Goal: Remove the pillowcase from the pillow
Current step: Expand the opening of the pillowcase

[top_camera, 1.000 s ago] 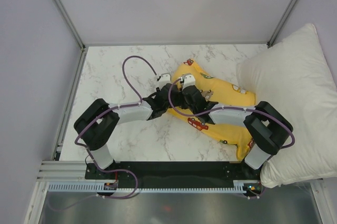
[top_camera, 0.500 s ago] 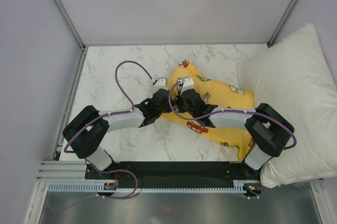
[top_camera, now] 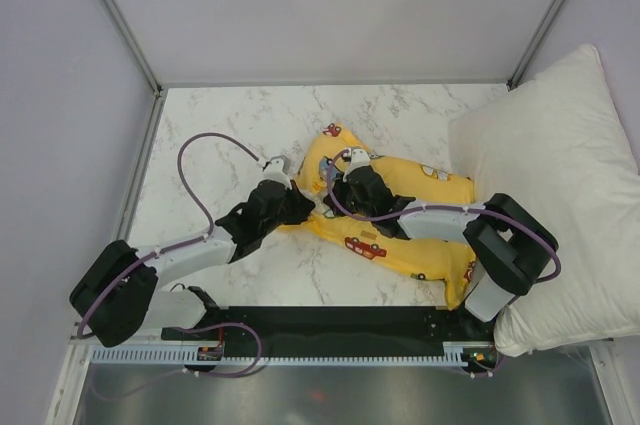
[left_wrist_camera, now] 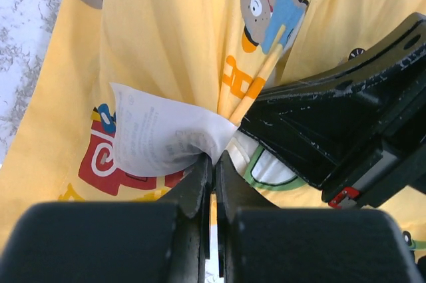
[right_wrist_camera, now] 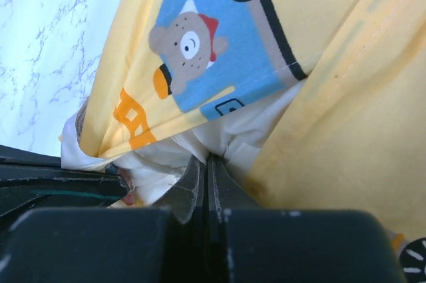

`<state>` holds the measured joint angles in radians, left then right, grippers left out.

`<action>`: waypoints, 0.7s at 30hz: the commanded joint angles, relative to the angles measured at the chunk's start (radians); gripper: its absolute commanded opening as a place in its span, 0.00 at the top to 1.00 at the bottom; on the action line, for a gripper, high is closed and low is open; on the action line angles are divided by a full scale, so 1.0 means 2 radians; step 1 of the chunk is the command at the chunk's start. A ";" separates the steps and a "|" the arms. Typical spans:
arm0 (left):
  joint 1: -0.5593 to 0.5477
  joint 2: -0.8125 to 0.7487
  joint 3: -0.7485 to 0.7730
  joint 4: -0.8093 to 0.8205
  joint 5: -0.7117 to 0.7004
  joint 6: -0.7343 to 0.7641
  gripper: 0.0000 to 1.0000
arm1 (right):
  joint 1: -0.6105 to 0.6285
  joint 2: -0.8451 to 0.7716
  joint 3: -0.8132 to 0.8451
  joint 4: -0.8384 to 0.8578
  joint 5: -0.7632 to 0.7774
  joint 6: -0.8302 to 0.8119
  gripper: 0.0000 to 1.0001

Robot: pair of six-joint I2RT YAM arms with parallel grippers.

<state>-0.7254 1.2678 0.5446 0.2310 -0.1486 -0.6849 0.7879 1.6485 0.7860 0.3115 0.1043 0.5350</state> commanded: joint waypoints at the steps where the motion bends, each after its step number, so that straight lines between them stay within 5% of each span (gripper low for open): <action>1: 0.033 -0.039 -0.025 -0.011 -0.033 0.040 0.98 | -0.051 0.038 -0.044 -0.155 0.094 -0.020 1.00; 13: 0.094 -0.079 -0.066 -0.040 -0.051 0.021 0.98 | -0.082 0.039 -0.056 -0.155 0.102 -0.021 1.00; 21: 0.099 -0.007 -0.025 -0.024 -0.027 0.015 0.98 | -0.083 0.023 -0.056 -0.161 0.069 -0.032 1.00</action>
<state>-0.5205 1.2304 0.4400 0.1566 -0.2062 -0.6792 0.6598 1.6482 0.7639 0.3386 0.1112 0.5522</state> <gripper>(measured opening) 0.022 0.019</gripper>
